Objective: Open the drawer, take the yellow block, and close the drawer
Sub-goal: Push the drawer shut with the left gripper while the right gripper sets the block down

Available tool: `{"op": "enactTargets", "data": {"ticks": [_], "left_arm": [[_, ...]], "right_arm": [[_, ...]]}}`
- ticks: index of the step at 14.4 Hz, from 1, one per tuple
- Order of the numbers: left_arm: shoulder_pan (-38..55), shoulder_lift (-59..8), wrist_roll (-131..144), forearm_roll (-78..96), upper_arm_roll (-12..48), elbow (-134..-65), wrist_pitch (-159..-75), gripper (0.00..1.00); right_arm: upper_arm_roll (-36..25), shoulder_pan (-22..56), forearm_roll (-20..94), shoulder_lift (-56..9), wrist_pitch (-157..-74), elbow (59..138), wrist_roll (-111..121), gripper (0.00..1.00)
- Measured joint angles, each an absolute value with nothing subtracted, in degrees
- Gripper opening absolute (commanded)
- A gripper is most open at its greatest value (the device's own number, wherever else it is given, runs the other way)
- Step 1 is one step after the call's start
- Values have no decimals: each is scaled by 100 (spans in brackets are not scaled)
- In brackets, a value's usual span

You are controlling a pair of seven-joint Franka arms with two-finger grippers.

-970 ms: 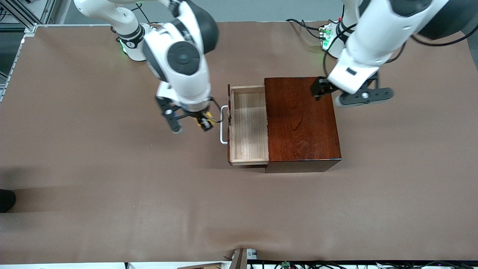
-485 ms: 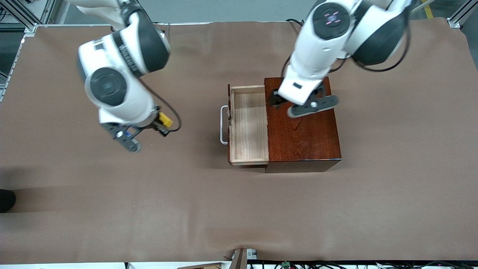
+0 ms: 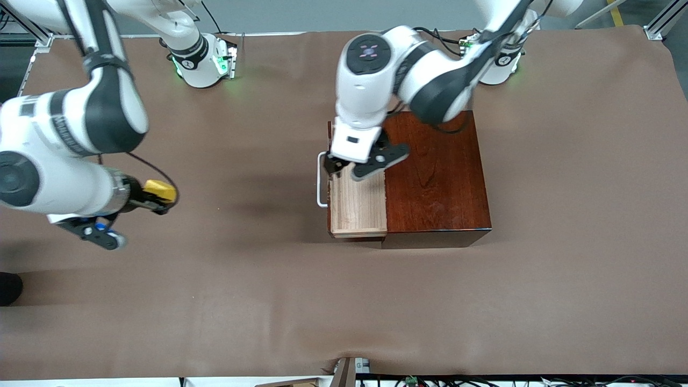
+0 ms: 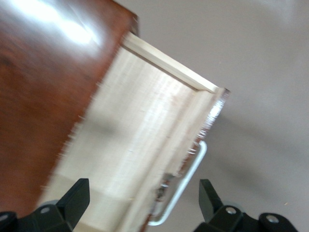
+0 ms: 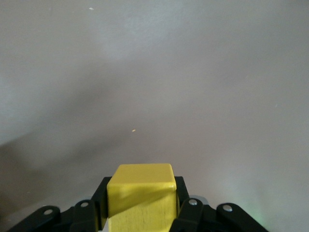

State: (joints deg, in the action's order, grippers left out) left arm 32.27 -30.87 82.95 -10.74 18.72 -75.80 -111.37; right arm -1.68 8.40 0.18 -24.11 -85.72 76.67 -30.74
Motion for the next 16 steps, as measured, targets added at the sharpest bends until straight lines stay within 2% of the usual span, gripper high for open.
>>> {"op": "enactTargets", "data": {"ticks": [3, 7, 13, 16], "left_arm": [[3918, -3511, 9077, -1177, 1328, -7433, -11802, 100], [5048, -4020, 10157, -1185, 264, -7190, -12538, 100], [5496, -4723, 11445, -1185, -86, -6908, -12956, 100], [5625, -4787, 11784, -1175, -183, -6852, -12931, 100]], "right_arm": [[-170, 532, -16, -2374, -9061, 8007, -2295, 0], [-174, 200, -132, -2221, -10291, 9005, -1600, 0], [-179, -341, -214, -2151, -12583, 10637, -598, 0], [-174, -416, -216, -2155, -13630, 11360, -489, 0]]}}
